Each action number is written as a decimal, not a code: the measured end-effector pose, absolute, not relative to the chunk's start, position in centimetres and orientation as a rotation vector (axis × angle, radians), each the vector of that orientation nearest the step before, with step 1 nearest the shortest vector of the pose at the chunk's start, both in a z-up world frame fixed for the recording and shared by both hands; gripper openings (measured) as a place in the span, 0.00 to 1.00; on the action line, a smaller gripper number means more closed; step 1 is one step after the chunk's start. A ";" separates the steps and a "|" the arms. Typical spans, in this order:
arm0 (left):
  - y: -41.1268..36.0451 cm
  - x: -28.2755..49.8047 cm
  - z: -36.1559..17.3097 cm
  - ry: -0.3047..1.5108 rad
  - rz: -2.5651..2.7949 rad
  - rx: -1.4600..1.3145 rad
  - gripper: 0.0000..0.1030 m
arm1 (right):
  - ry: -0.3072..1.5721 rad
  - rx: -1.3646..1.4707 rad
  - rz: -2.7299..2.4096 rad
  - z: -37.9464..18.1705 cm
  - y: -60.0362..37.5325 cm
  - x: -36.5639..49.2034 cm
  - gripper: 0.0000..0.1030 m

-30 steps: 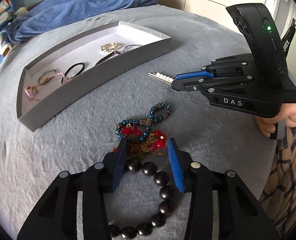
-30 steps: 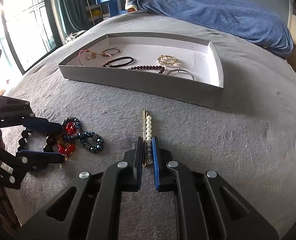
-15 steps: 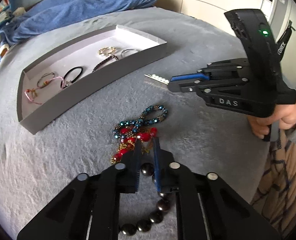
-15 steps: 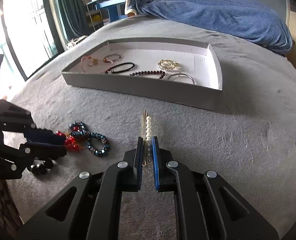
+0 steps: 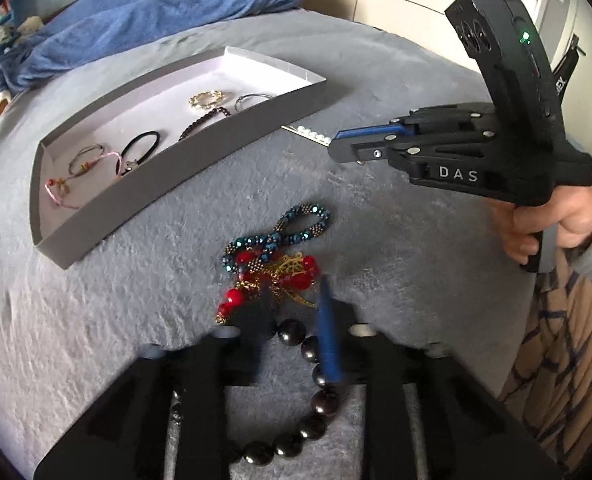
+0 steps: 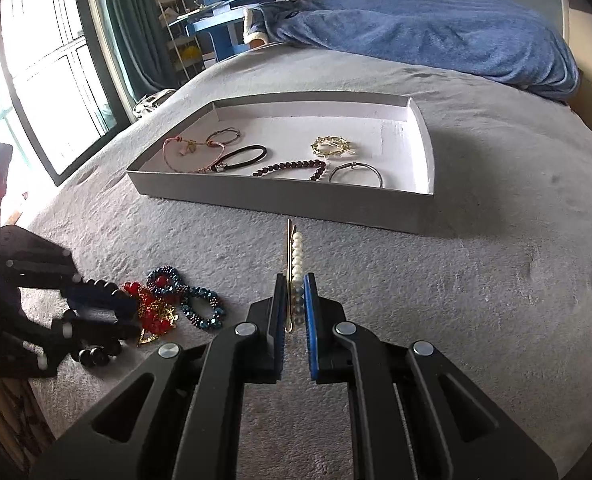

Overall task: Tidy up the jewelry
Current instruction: 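Close the left tool on the red bead tassel ornament while the right tool holds the pearl clip, then carry both items into the tray and open both tools to release them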

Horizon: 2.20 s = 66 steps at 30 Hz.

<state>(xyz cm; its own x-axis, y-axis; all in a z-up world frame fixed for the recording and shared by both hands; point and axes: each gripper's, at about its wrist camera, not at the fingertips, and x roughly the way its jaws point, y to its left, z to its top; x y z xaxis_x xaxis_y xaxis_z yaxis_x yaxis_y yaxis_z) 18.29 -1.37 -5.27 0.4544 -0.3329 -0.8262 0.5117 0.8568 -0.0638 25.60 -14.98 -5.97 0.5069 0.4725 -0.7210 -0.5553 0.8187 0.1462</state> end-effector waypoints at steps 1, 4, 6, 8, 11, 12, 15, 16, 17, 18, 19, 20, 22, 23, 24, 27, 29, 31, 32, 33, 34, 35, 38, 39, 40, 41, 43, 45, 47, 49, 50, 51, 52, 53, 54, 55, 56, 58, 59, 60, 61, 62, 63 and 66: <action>-1.4 18.2 -5.3 0.963 -0.522 0.214 0.38 | 0.835 -0.110 0.622 -6.0 -14.9 25.6 0.08; -1.7 17.9 -5.4 0.955 -0.519 0.235 0.47 | 0.836 -0.112 0.621 -6.0 -14.9 25.6 0.08; -1.9 18.0 -5.7 0.959 -0.510 0.249 0.47 | 0.837 -0.112 0.620 -6.0 -14.9 25.6 0.08; -2.2 18.1 -6.0 0.959 -0.497 0.258 0.52 | 0.839 -0.115 0.621 -6.2 -14.7 25.6 0.08; -2.9 18.4 -6.6 0.951 -0.477 0.275 0.54 | 0.842 -0.122 0.624 -6.3 -14.4 25.6 0.08; -3.0 18.5 -6.6 0.944 -0.465 0.274 0.51 | 0.841 -0.125 0.624 -6.3 -14.3 25.5 0.08; -2.6 18.9 -6.4 0.929 -0.446 0.242 0.22 | 0.840 -0.124 0.624 -6.4 -14.2 25.5 0.08; -2.4 19.0 -6.2 0.923 -0.450 0.229 0.13 | 0.839 -0.122 0.623 -6.3 -14.2 25.5 0.08; -2.2 19.0 -6.0 0.918 -0.451 0.220 0.10 | 0.838 -0.120 0.621 -6.3 -14.2 25.6 0.08; -2.1 18.9 -5.7 0.907 -0.450 0.214 0.10 | 0.837 -0.117 0.620 -6.3 -14.3 25.6 0.08; -2.0 18.8 -5.4 0.898 -0.455 0.210 0.10 | 0.837 -0.113 0.619 -6.3 -14.4 25.7 0.08; -1.9 18.7 -5.2 0.893 -0.462 0.206 0.10 | 0.835 -0.109 0.617 -6.2 -14.4 25.7 0.08; -1.7 18.3 -4.5 0.876 -0.484 0.196 0.10 | 0.827 -0.098 0.615 -6.0 -14.7 25.7 0.08; -1.6 18.1 -4.1 0.866 -0.498 0.189 0.10 | 0.823 -0.092 0.614 -5.9 -14.8 25.7 0.08; -1.5 17.9 -3.6 0.850 -0.514 0.177 0.10 | 0.820 -0.090 0.613 -5.8 -14.9 25.7 0.08; -0.8 17.9 -2.2 0.812 -0.537 0.128 0.10 | 0.800 -0.075 0.611 -5.3 -15.1 25.7 0.08; -0.2 18.0 -1.5 0.795 -0.541 0.090 0.10 | 0.790 -0.068 0.613 -4.9 -15.2 25.7 0.08; 0.5 18.4 -0.8 0.779 -0.532 0.058 0.10 | 0.778 -0.062 0.614 -4.4 -15.1 25.6 0.08; 1.0 18.6 -0.4 0.770 -0.524 0.042 0.10 | 0.771 -0.061 0.615 -4.1 -15.1 25.6 0.08; 1.2 18.8 -0.1 0.765 -0.519 0.035 0.10 | 0.765 -0.058 0.617 -3.9 -15.1 25.6 0.08; 1.5 18.9 0.1 0.761 -0.513 0.026 0.10 | 0.758 -0.055 0.618 -3.6 -15.0 25.5 0.08; 1.8 19.2 0.4 0.761 -0.509 0.013 0.10 | 0.750 -0.052 0.620 -3.3 -14.9 25.5 0.08; 2.4 19.8 0.9 0.754 -0.491 0.013 0.10 | 0.735 -0.048 0.622 -2.6 -14.7 25.7 0.08; 2.6 20.0 1.1 0.748 -0.486 0.013 0.10 | 0.730 -0.042 0.624 -2.3 -14.7 25.8 0.08; 2.9 20.2 1.4 0.741 -0.483 0.010 0.10 | 0.726 -0.039 0.624 -2.1 -14.7 25.9 0.08; 3.2 20.4 1.9 0.731 -0.479 0.004 0.10 | 0.722 -0.037 0.623 -1.9 -14.7 26.0 0.08; 3.7 20.6 2.7 0.714 -0.475 -0.005 0.10 | 0.711 -0.031 0.624 -1.2 -14.7 26.4 0.08; 4.1 21.1 3.6 0.696 -0.468 -0.010 0.10 | 0.702 -0.026 0.623 -0.6 -14.7 26.7 0.08; 4.4 21.6 4.2 0.684 -0.463 -0.011 0.10 | 0.695 -0.025 0.621 -0.1 -14.7 27.0 0.08; 4.6 22.2 4.9 0.672 -0.459 -0.009 0.10 | 0.687 -0.029 0.621 0.5 -14.6 27.5 0.08; 4.7 22.5 5.1 0.669 -0.457 -0.007 0.10 | 0.684 -0.032 0.622 0.7 -14.5 27.6 0.08; 4.7 22.8 5.4 0.664 -0.455 -0.004 0.10 | 0.682 -0.035 0.622 0.9 -14.4 27.8 0.08; 4.9 23.2 5.7 0.658 -0.453 -0.001 0.10 | 0.680 -0.038 0.621 1.1 -14.2 28.1 0.08; 5.0 23.5 5.9 0.653 -0.453 -0.001 0.10 | 0.679 -0.039 0.621 1.4 -14.1 28.4 0.08; 5.1 24.1 6.3 0.645 -0.454 -0.002 0.10 | 0.678 -0.041 0.623 1.6 -13.9 28.6 0.08; 5.1 24.4 6.5 0.641 -0.452 -0.004 0.10 | 0.674 -0.049 0.624 1.9 -13.6 29.0 0.08; 5.3 24.6 6.7 0.639 -0.450 -0.010 0.10 | 0.672 -0.056 0.624 2.1 -13.4 29.4 0.08; 5.6 25.6 7.1 0.634 -0.449 -0.035 0.10 | 0.674 -0.062 0.623 2.4 -13.1 30.1 0.08; 5.7 25.9 7.2 0.633 -0.448 -0.042 0.10 | 0.676 -0.062 0.619 2.4 -13.0 30.5 0.08; 5.8 26.5 7.2 0.634 -0.445 -0.051 0.10 | 0.681 -0.060 0.616 2.4 -12.9 31.1 0.08; 5.9 26.9 7.3 0.633 -0.445 -0.055 0.10 | 0.684 -0.057 0.613 2.5 -12.8 31.4 0.08; 5.9 27.2 7.3 0.632 -0.447 -0.059 0.10 | 0.693 -0.051 0.608 2.4 -12.7 32.0 0.08; 5.9 27.8 7.3 0.632 -0.446 -0.061 0.10 | 0.698 -0.048 0.605 2.3 -12.7 32.4 0.08; 5.8 29.5 7.4 0.633 -0.436 -0.051 0.10 | 0.718 -0.039 0.588 1.9 -12.3 33.9 0.08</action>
